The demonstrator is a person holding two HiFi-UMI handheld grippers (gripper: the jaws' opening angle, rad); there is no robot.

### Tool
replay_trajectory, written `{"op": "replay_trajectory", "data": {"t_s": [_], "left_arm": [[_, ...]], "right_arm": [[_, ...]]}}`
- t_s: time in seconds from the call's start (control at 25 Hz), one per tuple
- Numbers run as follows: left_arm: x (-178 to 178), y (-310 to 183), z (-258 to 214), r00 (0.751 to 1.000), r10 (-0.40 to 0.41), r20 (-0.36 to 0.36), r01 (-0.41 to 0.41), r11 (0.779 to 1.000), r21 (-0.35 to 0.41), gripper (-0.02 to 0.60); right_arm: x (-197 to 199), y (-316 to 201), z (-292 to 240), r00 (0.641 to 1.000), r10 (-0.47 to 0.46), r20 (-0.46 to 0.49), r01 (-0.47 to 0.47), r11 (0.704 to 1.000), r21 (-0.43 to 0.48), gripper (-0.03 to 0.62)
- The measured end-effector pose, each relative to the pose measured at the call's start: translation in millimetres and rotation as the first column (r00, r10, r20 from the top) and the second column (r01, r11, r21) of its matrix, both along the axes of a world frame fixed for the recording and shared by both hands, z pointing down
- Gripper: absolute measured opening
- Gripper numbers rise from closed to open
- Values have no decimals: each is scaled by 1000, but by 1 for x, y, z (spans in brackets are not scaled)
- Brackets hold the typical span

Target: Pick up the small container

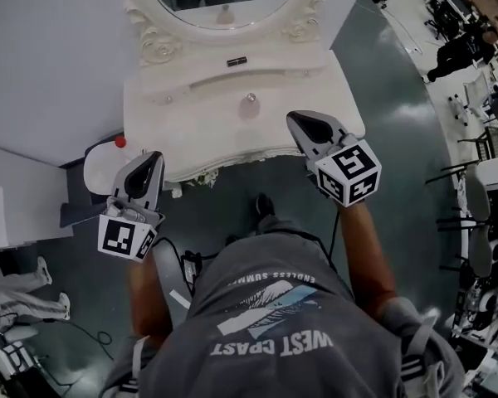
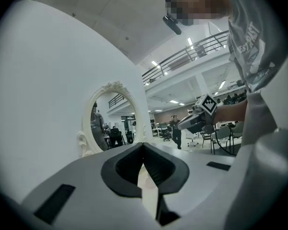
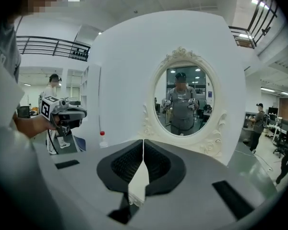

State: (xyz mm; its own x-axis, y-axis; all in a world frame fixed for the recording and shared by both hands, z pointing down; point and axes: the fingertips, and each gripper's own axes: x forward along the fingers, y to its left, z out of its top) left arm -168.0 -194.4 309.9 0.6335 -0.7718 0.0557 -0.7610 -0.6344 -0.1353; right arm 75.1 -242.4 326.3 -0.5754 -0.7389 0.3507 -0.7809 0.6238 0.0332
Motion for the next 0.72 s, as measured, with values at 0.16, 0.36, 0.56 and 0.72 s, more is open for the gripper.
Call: {"op": "replay_trajectory", "data": {"t_s": [0.16, 0.36, 0.56, 0.72], "left_arm": [[-2, -14, 8, 999, -51, -9, 50, 999, -16, 15], [0, -20, 21, 995, -96, -8, 96, 994, -47, 15], [2, -24, 32, 991, -132, 2, 131, 988, -81, 15], [5, -28, 41, 988, -155, 14, 155, 982, -109, 15]], "right_arm": [[-5, -30, 16, 999, -50, -10, 49, 999, -23, 28], [-7, -58, 34, 995, -96, -17, 95, 994, -50, 29], [-8, -81, 54, 991, -130, -17, 128, 988, -82, 31], [-7, -96, 74, 988, -152, -13, 149, 982, -115, 40]]}}
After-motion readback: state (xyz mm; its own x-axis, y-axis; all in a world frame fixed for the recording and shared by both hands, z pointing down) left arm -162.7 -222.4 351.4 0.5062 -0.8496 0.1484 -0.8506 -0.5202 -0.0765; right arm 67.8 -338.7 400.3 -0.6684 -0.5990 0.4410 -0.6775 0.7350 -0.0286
